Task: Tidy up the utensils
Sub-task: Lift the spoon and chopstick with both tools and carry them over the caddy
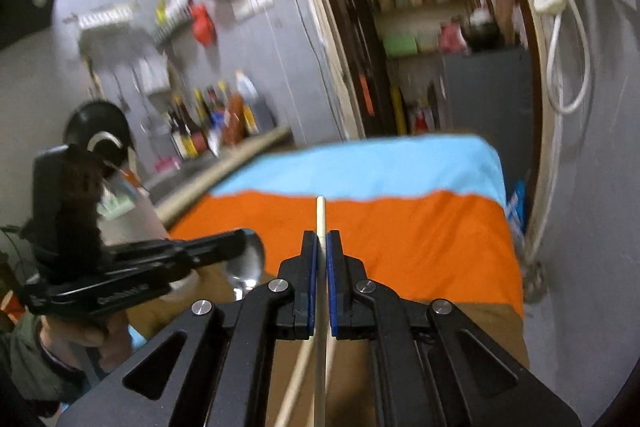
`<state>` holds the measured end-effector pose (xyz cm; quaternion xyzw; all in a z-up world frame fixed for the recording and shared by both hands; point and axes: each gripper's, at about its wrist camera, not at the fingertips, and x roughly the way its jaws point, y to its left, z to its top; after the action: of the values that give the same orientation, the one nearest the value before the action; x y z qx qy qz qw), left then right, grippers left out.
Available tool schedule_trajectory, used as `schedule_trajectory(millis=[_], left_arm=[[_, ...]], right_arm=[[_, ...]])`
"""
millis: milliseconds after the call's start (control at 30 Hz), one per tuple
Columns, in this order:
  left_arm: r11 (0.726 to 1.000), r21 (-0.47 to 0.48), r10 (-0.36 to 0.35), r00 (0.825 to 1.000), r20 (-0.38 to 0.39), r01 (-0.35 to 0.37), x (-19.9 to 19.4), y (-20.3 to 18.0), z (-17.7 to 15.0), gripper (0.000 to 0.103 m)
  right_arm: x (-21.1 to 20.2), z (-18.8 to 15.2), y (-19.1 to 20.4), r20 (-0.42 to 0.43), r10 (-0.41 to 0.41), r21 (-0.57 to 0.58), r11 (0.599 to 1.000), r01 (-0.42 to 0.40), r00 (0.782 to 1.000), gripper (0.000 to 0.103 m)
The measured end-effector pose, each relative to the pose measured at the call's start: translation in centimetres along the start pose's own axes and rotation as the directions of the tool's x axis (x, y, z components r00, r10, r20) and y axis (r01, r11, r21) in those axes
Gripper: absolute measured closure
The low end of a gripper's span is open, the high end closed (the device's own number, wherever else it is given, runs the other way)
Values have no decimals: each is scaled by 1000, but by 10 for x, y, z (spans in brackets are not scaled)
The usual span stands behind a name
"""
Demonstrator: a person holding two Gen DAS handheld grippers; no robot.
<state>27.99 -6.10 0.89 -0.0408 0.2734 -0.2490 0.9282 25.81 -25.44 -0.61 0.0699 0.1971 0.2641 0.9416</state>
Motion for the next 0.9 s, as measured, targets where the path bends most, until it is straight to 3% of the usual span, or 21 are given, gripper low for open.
schedule_trajectory(millis=[267, 567, 733, 900], left_arm=[[995, 27, 89, 979, 182, -96, -63, -6, 21, 103], [968, 47, 217, 920, 327, -245, -149, 3, 43, 103], [936, 18, 317, 867, 384, -350, -191, 27, 46, 103], [884, -28, 432, 792, 433, -467, -228, 54, 46, 103]], right_arm=[[-14, 35, 38, 196, 112, -62, 993, -101, 974, 100], [-11, 71, 85, 321, 234, -96, 972, -214, 918, 100], [7, 89, 118, 366, 300, -94, 954, -285, 881, 100], [31, 101, 146, 404, 342, -68, 936, -345, 848, 100]])
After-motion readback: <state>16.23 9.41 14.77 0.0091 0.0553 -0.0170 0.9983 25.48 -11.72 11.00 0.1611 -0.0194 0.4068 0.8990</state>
